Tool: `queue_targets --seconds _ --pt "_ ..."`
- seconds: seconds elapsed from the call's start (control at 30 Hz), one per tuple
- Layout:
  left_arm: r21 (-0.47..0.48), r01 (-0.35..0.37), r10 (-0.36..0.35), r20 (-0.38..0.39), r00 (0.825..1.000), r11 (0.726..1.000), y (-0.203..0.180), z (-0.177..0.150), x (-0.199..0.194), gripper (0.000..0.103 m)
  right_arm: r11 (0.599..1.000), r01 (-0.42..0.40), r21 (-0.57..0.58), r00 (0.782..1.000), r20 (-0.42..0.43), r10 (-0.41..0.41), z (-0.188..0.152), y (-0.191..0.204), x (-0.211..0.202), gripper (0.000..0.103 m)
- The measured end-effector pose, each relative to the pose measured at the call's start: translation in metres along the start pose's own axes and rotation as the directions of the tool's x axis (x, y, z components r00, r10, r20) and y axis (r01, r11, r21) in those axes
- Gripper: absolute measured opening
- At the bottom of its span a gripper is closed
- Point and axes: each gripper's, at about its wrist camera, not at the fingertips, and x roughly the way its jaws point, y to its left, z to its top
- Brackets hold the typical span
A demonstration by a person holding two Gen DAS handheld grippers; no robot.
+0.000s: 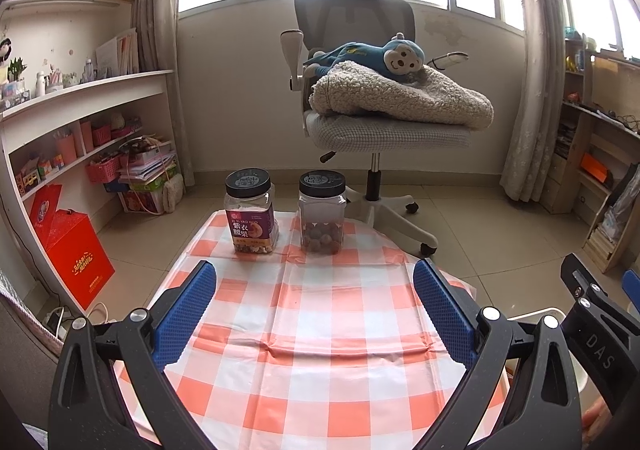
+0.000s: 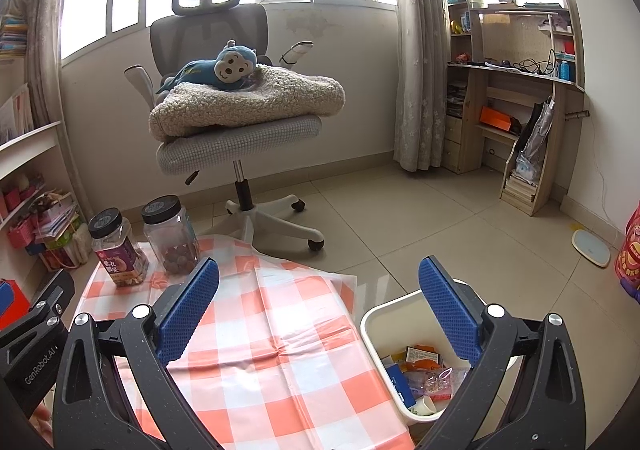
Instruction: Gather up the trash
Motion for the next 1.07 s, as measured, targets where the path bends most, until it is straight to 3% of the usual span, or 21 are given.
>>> queue_targets --seconds 0.47,0.67,1.07 --pt "0.005 0.004 -0.004 0.004 1.000 1.000 0.0007 -0.0022 0.0019 0.096 1.000 0.000 -0.001 1.000 -0.001 0.000 -0.0005 -0.0005 -0.0001 0.096" --pt "0.017 0.041 -0.041 -0.003 0.999 0.999 -0.0007 -0.0048 0.0042 0.090 1.000 0.001 -0.001 1.000 -0.001 -0.001 -0.0009 -0.0014 0.0001 0.096" --pt "-0.027 0.047 -0.046 0.008 0.999 0.999 0.0043 -0.0010 -0.0010 0.096 1.000 0.002 -0.006 1.000 0.003 -0.002 -0.0011 -0.0039 0.0000 0.096"
